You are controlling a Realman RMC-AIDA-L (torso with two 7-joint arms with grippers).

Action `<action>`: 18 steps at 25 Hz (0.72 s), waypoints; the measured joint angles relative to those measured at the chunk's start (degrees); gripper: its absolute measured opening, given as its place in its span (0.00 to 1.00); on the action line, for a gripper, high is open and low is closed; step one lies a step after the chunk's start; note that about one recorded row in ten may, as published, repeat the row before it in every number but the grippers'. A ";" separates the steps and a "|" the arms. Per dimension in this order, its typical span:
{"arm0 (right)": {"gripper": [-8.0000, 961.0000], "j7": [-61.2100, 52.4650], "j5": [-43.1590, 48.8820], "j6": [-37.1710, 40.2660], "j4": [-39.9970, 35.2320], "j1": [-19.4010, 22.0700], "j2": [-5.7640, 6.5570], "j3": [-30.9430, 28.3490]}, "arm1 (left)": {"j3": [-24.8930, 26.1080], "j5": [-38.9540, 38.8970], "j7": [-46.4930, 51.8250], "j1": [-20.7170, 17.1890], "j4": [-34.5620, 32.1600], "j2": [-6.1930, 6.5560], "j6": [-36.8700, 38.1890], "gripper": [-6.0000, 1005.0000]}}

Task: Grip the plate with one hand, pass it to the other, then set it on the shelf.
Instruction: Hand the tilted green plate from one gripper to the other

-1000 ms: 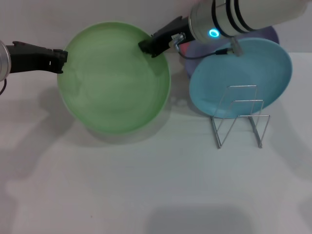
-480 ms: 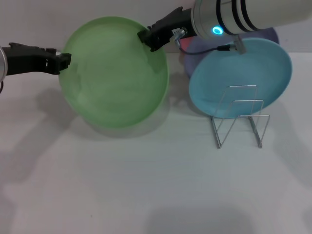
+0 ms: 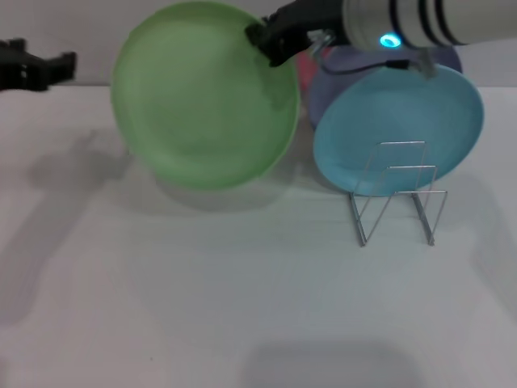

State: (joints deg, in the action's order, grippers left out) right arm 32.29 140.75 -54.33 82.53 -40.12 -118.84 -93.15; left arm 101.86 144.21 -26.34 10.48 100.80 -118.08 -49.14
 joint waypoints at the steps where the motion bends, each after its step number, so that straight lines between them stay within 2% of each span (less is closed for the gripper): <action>1: 0.06 0.49 0.01 0.11 0.97 0.78 -0.02 -0.38 | 0.00 0.00 0.00 0.00 0.00 0.00 0.00 0.61; 2: 0.06 1.63 -0.13 0.39 2.93 2.51 -0.04 -1.19 | -0.21 -0.03 -0.38 -2.08 -0.27 -0.03 6.81 0.66; 5: 0.06 3.35 -0.90 1.20 5.16 4.65 -0.05 -1.85 | -2.07 -0.27 -1.23 -4.86 -1.15 -0.20 14.99 0.68; 7: 0.06 7.30 -3.52 2.29 9.10 8.23 -0.06 -3.08 | -5.60 -0.43 -1.47 -7.59 -2.67 -0.12 24.65 0.69; 8: 0.06 7.30 -3.52 2.29 9.10 8.23 -0.06 -3.08 | -5.60 -0.43 -1.47 -7.59 -2.67 -0.12 24.65 0.69; 11: 0.06 9.81 -5.67 -1.17 13.18 10.04 0.13 -5.84 | -8.51 -0.55 -1.45 -9.28 -4.83 -0.16 32.81 0.69; 12: 0.06 11.39 -5.78 -4.64 15.56 10.70 0.17 -7.95 | -9.03 -0.56 -1.42 -9.51 -5.33 -0.16 34.09 0.70; 15: 0.06 14.17 -5.97 -6.54 17.83 12.09 0.03 -9.25 | -10.95 -0.60 -1.11 -9.72 -7.85 -0.17 38.54 0.70; 18: 0.06 17.31 -7.43 -6.88 19.47 14.37 -0.07 -9.64 | -11.16 -0.61 -1.01 -9.51 -8.69 -0.17 39.15 0.70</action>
State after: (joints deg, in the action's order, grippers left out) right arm 49.60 133.32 -61.21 102.00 -25.75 -118.91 -102.79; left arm 90.70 143.60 -27.36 0.97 92.11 -118.25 -9.99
